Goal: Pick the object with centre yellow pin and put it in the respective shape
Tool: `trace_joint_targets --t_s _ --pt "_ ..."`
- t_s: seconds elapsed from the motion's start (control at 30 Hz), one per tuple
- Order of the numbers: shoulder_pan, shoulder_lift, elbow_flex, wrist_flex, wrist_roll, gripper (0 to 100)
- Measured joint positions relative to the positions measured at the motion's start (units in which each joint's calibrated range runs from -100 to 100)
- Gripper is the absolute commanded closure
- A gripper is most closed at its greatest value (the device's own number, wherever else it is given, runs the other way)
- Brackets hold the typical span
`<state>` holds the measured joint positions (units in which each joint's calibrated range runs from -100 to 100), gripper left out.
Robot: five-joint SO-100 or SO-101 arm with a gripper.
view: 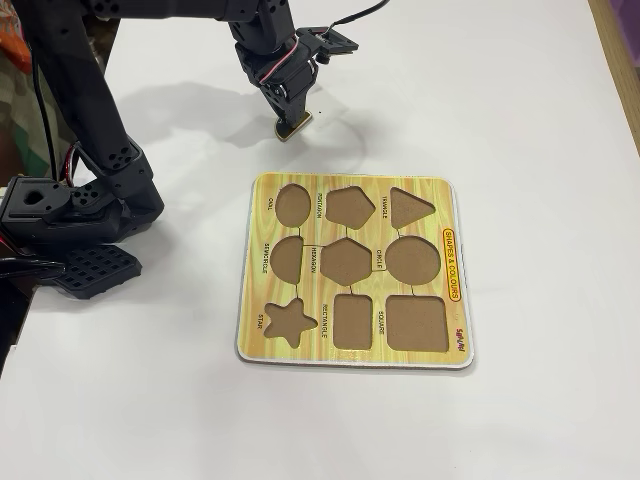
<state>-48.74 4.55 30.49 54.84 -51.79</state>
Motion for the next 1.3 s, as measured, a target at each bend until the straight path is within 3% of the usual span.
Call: trace_joint_targets --t_s 0.7,1.3 --pt "2.1 -2.8 0.3 -0.2 0.3 99" --pt "19.5 -12.8 1.6 -0.2 16.2 99"
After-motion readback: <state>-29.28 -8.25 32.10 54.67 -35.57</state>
